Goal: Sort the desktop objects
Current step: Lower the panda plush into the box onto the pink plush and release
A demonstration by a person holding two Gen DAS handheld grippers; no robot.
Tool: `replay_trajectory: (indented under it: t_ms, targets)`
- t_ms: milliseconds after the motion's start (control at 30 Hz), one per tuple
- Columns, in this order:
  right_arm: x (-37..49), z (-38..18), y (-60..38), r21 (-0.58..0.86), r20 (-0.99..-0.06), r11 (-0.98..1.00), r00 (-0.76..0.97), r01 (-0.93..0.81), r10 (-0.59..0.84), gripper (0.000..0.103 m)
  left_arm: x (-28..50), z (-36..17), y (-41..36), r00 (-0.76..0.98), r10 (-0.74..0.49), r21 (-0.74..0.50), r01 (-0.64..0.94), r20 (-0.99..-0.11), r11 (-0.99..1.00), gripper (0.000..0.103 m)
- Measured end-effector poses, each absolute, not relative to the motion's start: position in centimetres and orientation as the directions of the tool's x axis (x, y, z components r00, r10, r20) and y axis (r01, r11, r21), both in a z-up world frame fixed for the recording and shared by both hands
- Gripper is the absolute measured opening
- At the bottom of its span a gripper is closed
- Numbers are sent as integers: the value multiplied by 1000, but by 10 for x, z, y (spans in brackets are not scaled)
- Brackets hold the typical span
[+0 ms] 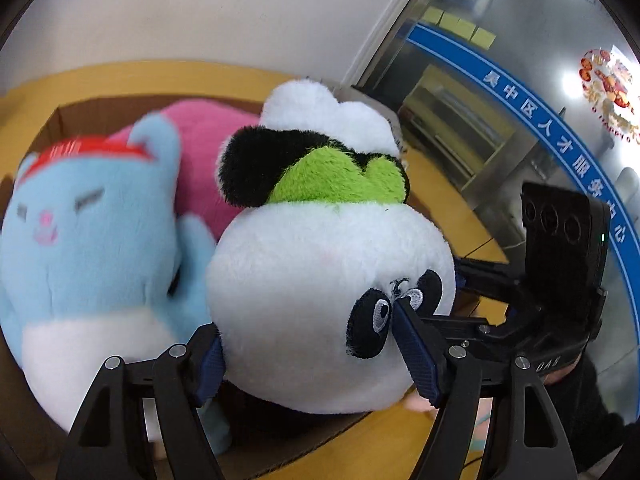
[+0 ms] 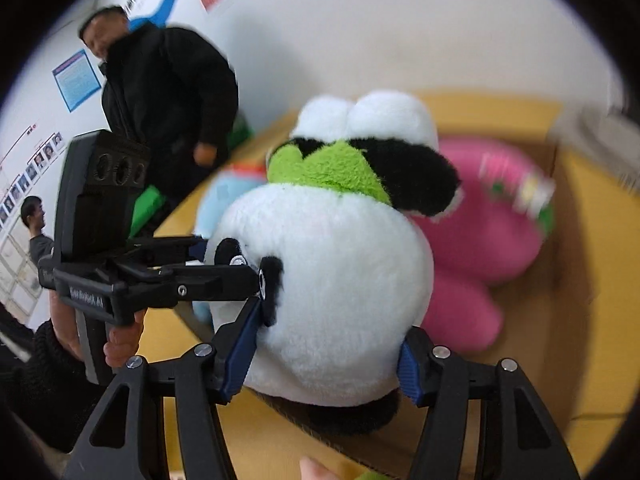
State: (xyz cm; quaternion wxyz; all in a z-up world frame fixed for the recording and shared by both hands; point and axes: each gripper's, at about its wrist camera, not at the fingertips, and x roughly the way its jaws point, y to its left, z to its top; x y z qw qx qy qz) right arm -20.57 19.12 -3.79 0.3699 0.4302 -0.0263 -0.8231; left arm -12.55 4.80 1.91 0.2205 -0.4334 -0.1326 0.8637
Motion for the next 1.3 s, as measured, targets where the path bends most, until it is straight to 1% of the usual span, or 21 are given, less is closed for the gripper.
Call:
replay_trajectory:
  t_ms: [67, 167, 267, 300, 433, 467, 500, 533, 567, 667, 733, 767, 833, 1033, 1067, 1133, 1167, 1200, 1233, 1267, 1300]
  targets:
    - [-206, -47, 183, 362, -727, -719, -303, 593, -616, 63, -119, 11, 46, -528, 483, -418, -247, -699, -874, 82]
    - [-207, -50, 170, 291, -799, -735, -267, 612, -539, 79, -120, 10, 47, -523, 465, -388, -257, -714, -885, 86]
    - [-200, -35, 179, 241, -795, -729, -300, 641, -527, 80, -115, 21, 43, -562, 426, -349, -246, -709, -904, 88]
    - [-202, -27, 187, 245, -779, -729, -318, 639, -540, 80, -109, 26, 38, -593, 389, -314, -231, -705, -921, 88]
    - [-223, -3, 212, 260, -729, -740, -376, 620, -571, 80, -97, 43, 28, -654, 345, -264, -223, -673, -938, 88]
    - [-228, 2, 218, 264, -716, -743, -390, 615, -578, 75, -96, 47, 27, -666, 338, -253, -225, -665, -941, 88]
    - [-234, 1, 217, 260, -723, -744, -387, 615, -573, 56, -101, 44, 31, -657, 340, -241, -240, -673, -940, 88]
    - [-240, -8, 209, 249, -748, -745, -366, 619, -553, 45, -106, 41, 35, -647, 342, -228, -256, -682, -939, 88]
    - [-246, -16, 200, 237, -773, -746, -345, 622, -533, 32, -111, 37, 39, -637, 344, -216, -272, -690, -938, 88]
    - [-258, -40, 178, 240, -810, -739, -290, 630, -510, 16, -125, 27, 51, -607, 347, -180, -319, -715, -930, 88]
    - [-265, -46, 171, 267, -810, -739, -271, 619, -520, 15, -135, 20, 59, -587, 347, -156, -351, -732, -923, 88]
    - [-267, -47, 167, 275, -812, -737, -261, 617, -521, 15, -140, 17, 63, -577, 347, -145, -367, -740, -919, 92]
    - [-269, -51, 155, 278, -824, -733, -238, 621, -514, 14, -150, 10, 71, -556, 345, -122, -398, -756, -909, 93]
    - [-262, -48, 141, 248, -829, -750, -267, 613, -492, 17, -152, 1, 60, -551, 339, -151, -357, -763, -922, 98]
    - [-259, -44, 145, 241, -825, -758, -284, 606, -489, 17, -151, 1, 59, -549, 340, -157, -352, -763, -923, 99]
    - [-251, -32, 154, 221, -808, -777, -335, 590, -485, 32, -147, 6, 57, -545, 346, -181, -333, -764, -925, 103]
    - [-247, -24, 162, 219, -794, -786, -363, 578, -488, 44, -144, 9, 55, -541, 351, -198, -321, -764, -926, 103]
    - [-240, -14, 172, 236, -768, -788, -388, 568, -510, 68, -136, 15, 53, -555, 355, -207, -313, -752, -927, 102]
    - [-230, -2, 184, 270, -729, -782, -411, 562, -547, 80, -128, 21, 51, -569, 360, -215, -306, -739, -927, 102]
    - [-215, 13, 200, 298, -684, -774, -441, 559, -582, 84, -119, 27, 49, -583, 363, -224, -299, -727, -928, 102]
    - [-196, 28, 215, 309, -639, -769, -476, 560, -604, 84, -111, 33, 47, -597, 367, -233, -291, -713, -928, 102]
